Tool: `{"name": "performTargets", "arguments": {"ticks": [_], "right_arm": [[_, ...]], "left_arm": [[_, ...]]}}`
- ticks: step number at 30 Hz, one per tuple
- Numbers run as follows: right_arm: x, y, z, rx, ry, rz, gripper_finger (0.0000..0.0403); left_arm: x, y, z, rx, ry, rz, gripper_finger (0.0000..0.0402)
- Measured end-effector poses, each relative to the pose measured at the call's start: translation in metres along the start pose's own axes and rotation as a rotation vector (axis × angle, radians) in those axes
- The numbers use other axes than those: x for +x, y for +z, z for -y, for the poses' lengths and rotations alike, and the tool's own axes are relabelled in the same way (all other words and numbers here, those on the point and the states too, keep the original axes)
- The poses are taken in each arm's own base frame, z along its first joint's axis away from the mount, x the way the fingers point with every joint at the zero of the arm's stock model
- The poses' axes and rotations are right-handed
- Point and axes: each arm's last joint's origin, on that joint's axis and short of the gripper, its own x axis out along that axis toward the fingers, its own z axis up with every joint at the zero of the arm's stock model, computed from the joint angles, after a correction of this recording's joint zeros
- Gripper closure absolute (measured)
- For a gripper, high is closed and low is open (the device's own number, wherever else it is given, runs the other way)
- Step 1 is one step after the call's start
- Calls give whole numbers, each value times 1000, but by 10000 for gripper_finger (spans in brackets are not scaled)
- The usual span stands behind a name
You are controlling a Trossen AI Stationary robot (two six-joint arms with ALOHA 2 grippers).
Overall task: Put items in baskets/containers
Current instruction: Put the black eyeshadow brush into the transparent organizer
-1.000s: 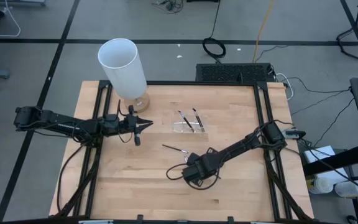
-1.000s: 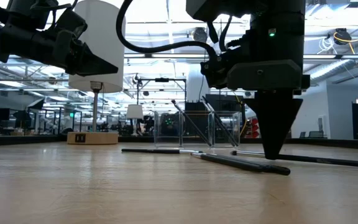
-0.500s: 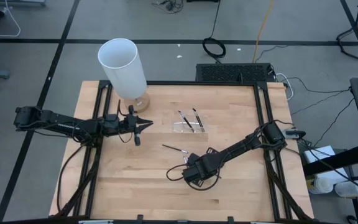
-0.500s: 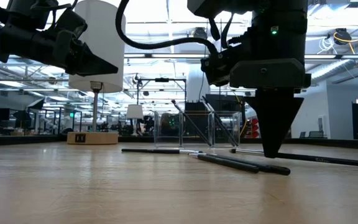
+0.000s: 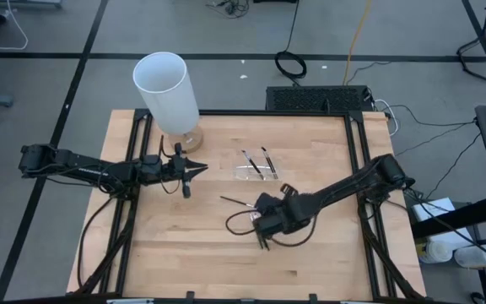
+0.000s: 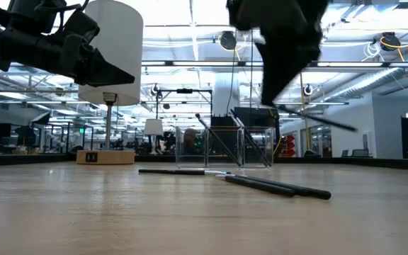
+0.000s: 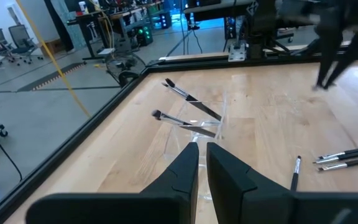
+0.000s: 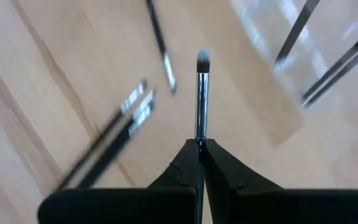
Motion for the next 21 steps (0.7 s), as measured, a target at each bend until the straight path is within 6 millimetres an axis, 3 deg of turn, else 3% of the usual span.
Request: {"name": "performTargets", "arguments": {"ticks": [6,12,21], "right_arm": [[-31,23,2,-48,83,284,403],[-47,46,-12,-137,211,532,403],[-49,54,-12,-192,274,566,403]], "left_arm": [[0,0,0,0,-2,0,360],[0,-1,0,-1,-3,-6,360],[0,-2,0,-18,-9,-24,360]]}}
